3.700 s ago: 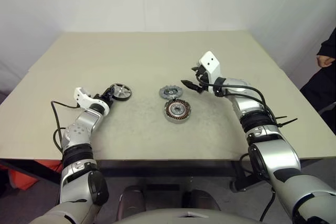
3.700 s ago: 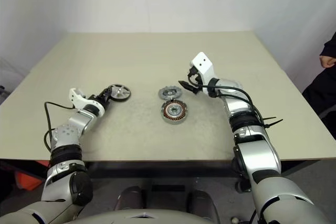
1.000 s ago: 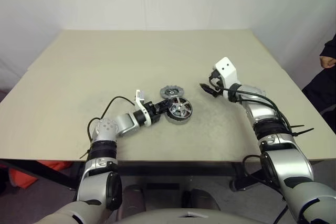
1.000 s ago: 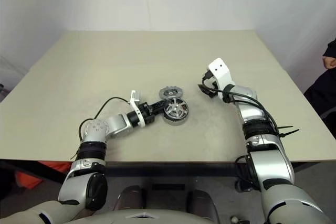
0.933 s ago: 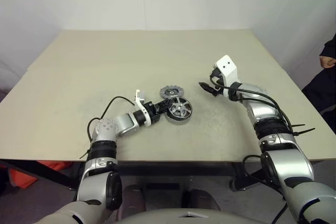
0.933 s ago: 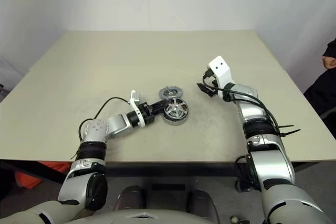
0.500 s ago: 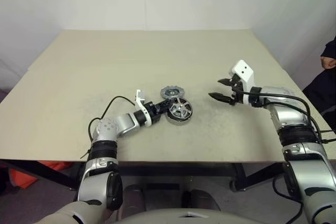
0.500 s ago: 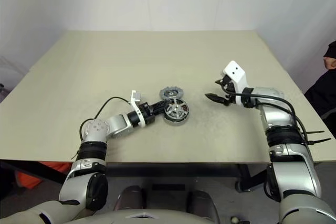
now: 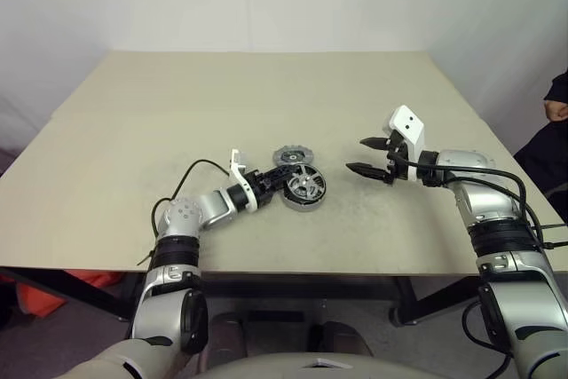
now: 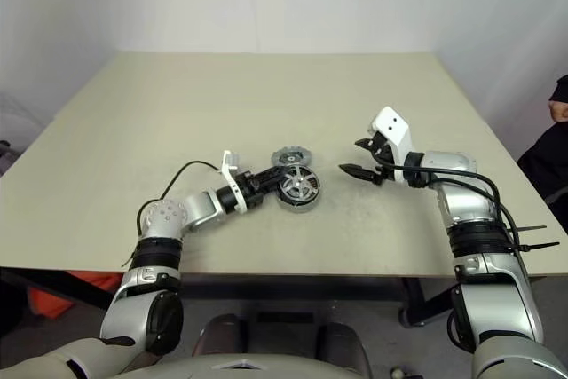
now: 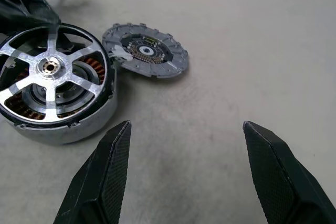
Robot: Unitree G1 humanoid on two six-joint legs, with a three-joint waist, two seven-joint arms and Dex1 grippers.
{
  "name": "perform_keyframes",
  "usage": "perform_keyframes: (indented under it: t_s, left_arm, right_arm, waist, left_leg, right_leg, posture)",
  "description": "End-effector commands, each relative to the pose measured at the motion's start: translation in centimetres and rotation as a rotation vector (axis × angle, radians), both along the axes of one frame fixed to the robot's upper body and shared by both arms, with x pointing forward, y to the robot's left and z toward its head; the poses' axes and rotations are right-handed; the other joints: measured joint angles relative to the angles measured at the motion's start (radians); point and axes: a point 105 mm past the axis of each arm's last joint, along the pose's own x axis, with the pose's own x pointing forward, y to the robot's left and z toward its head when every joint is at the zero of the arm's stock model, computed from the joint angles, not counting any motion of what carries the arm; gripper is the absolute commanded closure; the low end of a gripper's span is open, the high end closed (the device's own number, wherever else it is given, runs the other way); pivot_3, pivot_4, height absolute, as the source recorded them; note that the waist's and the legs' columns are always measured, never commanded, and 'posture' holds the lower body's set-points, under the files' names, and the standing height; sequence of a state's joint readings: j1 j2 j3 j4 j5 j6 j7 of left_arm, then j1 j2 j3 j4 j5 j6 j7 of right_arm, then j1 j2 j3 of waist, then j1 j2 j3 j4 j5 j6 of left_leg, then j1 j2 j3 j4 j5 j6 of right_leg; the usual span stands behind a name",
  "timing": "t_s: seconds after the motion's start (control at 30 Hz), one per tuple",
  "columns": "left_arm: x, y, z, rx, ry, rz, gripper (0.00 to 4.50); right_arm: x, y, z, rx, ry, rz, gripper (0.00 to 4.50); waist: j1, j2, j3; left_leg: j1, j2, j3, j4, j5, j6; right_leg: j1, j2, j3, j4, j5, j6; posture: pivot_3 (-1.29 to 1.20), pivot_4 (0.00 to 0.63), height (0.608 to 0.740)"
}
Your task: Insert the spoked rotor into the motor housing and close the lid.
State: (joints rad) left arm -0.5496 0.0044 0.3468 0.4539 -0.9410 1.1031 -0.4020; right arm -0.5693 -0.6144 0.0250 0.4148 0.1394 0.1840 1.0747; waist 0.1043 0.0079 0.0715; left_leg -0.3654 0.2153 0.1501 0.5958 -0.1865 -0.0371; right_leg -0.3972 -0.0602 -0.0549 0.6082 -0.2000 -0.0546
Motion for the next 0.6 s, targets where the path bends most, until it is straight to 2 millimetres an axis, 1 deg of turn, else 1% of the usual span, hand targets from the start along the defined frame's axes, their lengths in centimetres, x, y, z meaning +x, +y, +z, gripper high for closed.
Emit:
perform_keyframes:
  t_s: [0.03,0.1,0.2,0.3,0.6]
  left_arm:
    - [0.4,0.3,0.1,0.023,-0.009,0.019,2.13]
    - [0.6,0.7,0.3,0.02,-0.015,0.032,2.13]
    - [0.8,1.3,0.6,0.021,-0.023,0.05,2.13]
    - [0.9,1.7,0.9,0.021,-0.035,0.063,2.13]
    - [1.0,2.1,2.2,-0.005,-0.087,0.079,2.13]
  right_arm:
    - [0.1,0.7,1.3,0.018,-0.046,0.028,0.67]
    - [0.1,0.8,1.3,0.019,-0.048,0.032,0.67]
    - [0.1,1.0,1.3,0.021,-0.048,0.037,0.67]
    - [0.2,1.1,1.3,0.021,-0.05,0.042,0.67]
    - [0.2,1.7,1.5,0.03,-0.053,0.062,0.67]
  waist:
    - [0.001,0.0,0.0]
    - [0.0,0.0,0.0]
    - [0.0,0.0,0.0]
    - [-0.001,0.0,0.0]
    - [-0.006,0.0,0.0]
  left_leg:
    - [0.0,0.0,0.0,0.0,0.0,0.0]
    - [0.0,-0.001,0.0,0.0,0.0,0.0]
    - [0.0,-0.001,0.0,0.0,0.0,0.001]
    - [-0.001,-0.001,0.0,0.0,-0.001,0.001]
    - [-0.002,-0.001,0.0,0.0,-0.001,0.001]
  right_leg:
    - [0.0,-0.001,0.0,0.0,-0.001,0.002]
    - [0.0,-0.001,0.0,0.0,-0.001,0.002]
    - [0.0,-0.002,0.0,0.0,0.002,-0.002]
    - [-0.001,-0.002,0.0,0.0,0.002,-0.002]
    - [-0.001,-0.002,0.0,0.0,0.002,-0.002]
  posture:
    - [0.0,0.0,0.74]
    - [0.0,0.0,0.74]
    - [0.0,0.0,0.74]
    - [0.0,0.0,0.74]
    - [0.0,0.0,0.74]
